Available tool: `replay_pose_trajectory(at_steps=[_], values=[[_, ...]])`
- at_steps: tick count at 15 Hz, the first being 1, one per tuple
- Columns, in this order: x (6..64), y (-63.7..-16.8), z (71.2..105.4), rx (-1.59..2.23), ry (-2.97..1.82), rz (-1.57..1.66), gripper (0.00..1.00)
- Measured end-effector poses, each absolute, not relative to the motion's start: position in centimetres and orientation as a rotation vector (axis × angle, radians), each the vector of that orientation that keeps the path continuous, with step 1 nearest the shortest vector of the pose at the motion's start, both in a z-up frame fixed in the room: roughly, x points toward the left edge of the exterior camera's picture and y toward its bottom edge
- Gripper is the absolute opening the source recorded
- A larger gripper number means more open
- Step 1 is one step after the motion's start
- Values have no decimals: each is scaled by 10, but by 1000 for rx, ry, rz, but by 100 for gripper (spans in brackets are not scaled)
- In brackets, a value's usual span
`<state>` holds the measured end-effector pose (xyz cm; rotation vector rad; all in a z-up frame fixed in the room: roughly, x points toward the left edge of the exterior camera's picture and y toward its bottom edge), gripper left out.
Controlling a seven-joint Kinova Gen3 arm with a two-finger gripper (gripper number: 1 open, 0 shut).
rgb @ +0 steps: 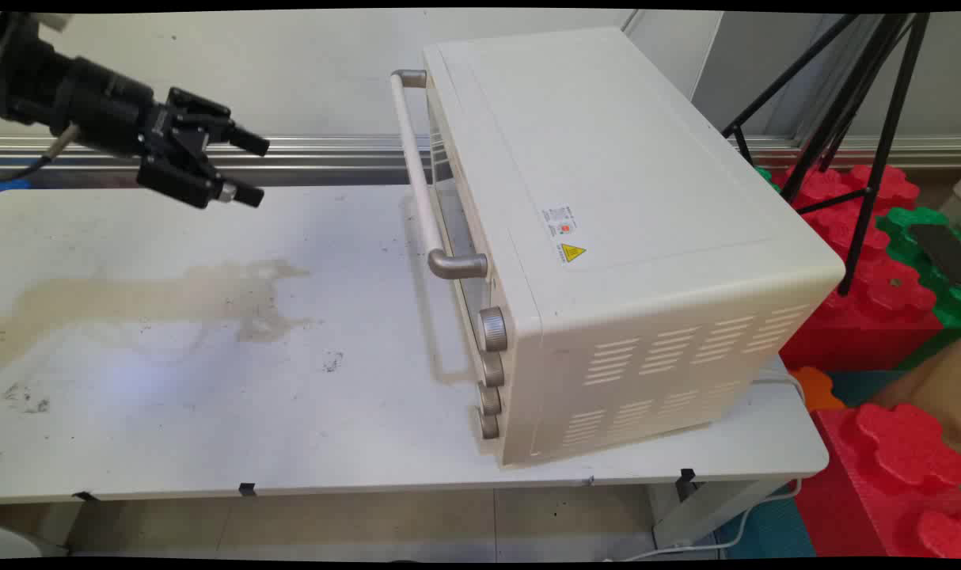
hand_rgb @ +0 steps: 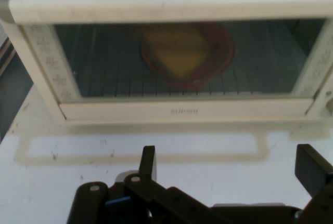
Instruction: Open the oven
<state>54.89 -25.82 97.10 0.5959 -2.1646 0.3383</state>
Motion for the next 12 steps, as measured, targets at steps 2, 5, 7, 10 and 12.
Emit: replay_pose_trajectory(at_steps=[2, 5, 7, 10, 12], values=[[545, -259, 981, 608, -2124, 339, 100], [538, -264, 994, 609, -2072, 346, 100], [533, -267, 1000, 600, -2052, 351, 100], [517, -277, 1006, 577, -2019, 359, 100], [506, -284, 1007, 562, -2005, 360, 100]])
